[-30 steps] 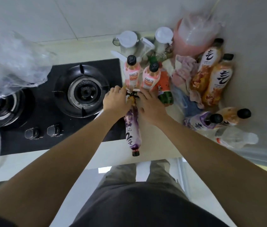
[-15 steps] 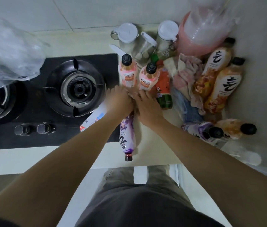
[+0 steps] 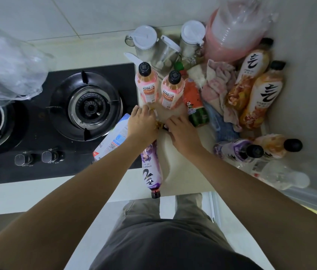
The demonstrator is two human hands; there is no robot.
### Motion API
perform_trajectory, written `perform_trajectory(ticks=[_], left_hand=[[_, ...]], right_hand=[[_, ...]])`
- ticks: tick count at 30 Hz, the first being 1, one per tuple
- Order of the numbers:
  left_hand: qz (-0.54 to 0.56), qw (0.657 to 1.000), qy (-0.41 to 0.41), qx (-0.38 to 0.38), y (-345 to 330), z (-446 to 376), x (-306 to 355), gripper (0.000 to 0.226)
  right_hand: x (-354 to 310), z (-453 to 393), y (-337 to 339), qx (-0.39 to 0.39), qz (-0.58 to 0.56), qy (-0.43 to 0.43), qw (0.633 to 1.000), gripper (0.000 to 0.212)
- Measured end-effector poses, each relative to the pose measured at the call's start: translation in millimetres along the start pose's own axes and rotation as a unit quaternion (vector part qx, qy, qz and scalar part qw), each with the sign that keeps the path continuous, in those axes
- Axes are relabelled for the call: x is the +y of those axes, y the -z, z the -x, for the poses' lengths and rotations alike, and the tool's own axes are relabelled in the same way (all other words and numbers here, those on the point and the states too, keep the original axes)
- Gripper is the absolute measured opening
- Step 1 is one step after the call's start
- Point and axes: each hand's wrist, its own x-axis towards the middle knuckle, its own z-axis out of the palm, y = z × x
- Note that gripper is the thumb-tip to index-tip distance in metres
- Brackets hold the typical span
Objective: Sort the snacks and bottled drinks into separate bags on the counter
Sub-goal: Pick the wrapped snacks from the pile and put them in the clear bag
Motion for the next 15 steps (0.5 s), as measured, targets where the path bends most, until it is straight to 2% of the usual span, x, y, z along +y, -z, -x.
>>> perform_trajectory(ticks=[3,7,11,15], left_hand=[[-0.035,0.999,-0.037,0.011,-5.0,6.0,1.1,0.051],[-0.058,0.998,-0.029,-0.012,-10.8,9.3,7.3,0.082],[-0.08,0.995,-0.053,-0.04,-9.4,12.7,17.7,0.073],[-0.088,0.991,-0.096,-0.043,-12.2,25.1,26.9,0.075]], right_hand=[[-0.4,14.7,2.3,0.016,0.0,-0.015,1.0,0.016],[-1.0,34.8,6.4,0.017,-0.016,-0.049,0.999,0.019],[-0.7,58.8,10.6,0.022,-0.033,-0.076,0.996,0.026],[3.4,76.5,11.3,0.036,-0.054,-0.122,0.99,0.031]])
